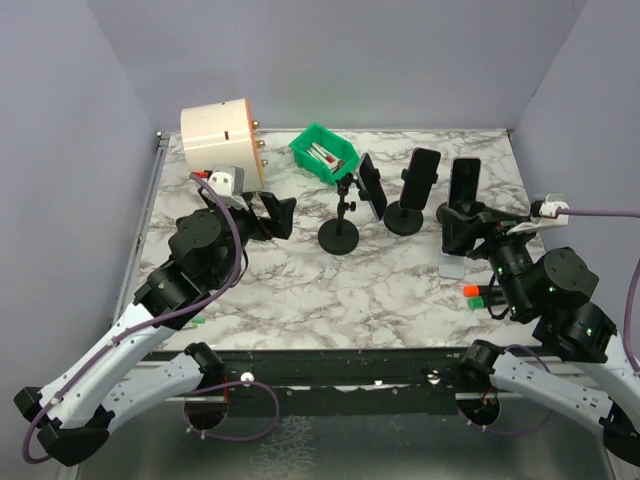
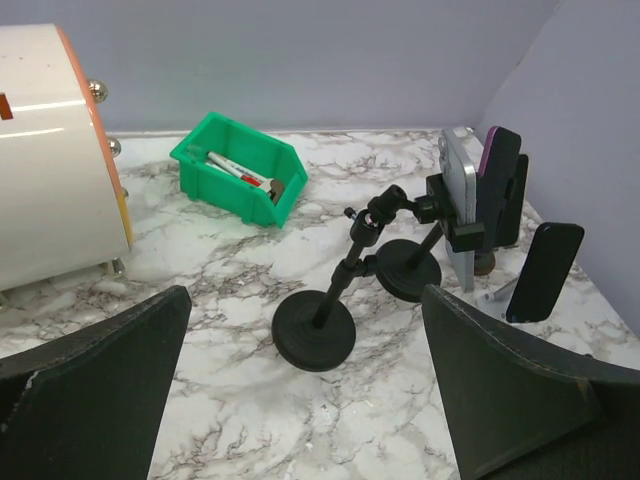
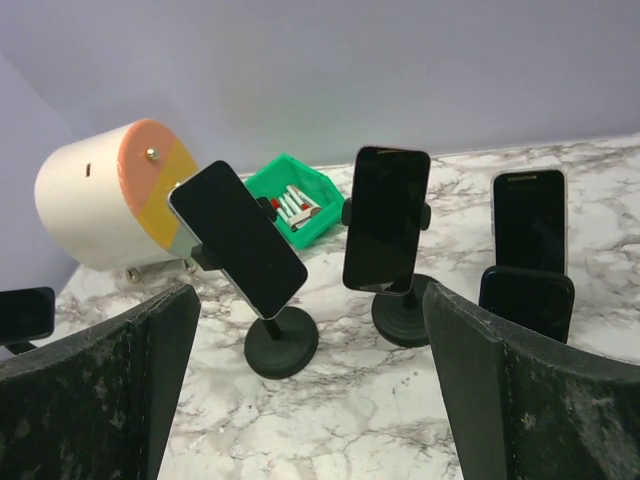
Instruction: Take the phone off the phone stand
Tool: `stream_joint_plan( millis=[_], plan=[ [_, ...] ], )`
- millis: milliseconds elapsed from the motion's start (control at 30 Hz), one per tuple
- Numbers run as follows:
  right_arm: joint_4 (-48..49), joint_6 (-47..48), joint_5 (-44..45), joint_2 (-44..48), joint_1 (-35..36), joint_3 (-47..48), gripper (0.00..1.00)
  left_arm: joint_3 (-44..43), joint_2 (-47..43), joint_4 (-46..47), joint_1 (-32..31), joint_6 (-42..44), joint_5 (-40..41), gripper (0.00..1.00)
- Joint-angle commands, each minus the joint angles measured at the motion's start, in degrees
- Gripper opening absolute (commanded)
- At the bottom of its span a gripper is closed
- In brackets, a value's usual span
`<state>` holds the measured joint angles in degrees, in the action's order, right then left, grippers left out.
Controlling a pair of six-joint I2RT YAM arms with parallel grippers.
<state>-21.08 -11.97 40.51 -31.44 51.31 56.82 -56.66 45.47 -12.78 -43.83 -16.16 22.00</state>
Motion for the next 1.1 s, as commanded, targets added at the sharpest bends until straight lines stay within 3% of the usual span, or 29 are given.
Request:
stream_joint_plan(
  millis=[0, 133, 400, 500, 767, 1067],
  plan=[
    [0.6, -1.2, -3.8, 0.0, 0.1, 2.0, 1.00, 0.6, -1.5, 2.4, 0.2, 1.2, -2.0, 0.99],
    [1.6, 3.1, -3.8, -0.1, 0.2, 2.2, 1.00, 2.8, -3.0, 4.6, 0.2, 0.7, -2.8, 0.99],
    [-6.5, 3.8, 9.4, -3.8, 0.2, 5.1, 0.97, 10.3, -8.6, 12.2, 0.2, 3.3, -10.8, 0.99],
    [-7.3, 4.2, 7.7, -1.0, 0.2, 1.4, 0.94, 13.3, -10.6, 14.8, 0.2, 2.6, -10.4, 0.99],
    [-29.0, -18.9, 15.6, -0.4, 0.2, -1.3, 0.94, 15.3, -11.5, 16.1, 0.2, 2.5, -13.7, 0.99],
    [-24.7, -25.1, 14.9, -4.8, 0.1, -7.4, 0.95, 15.8, -11.8, 16.4, 0.2, 2.0, -15.7, 0.99]
  ],
)
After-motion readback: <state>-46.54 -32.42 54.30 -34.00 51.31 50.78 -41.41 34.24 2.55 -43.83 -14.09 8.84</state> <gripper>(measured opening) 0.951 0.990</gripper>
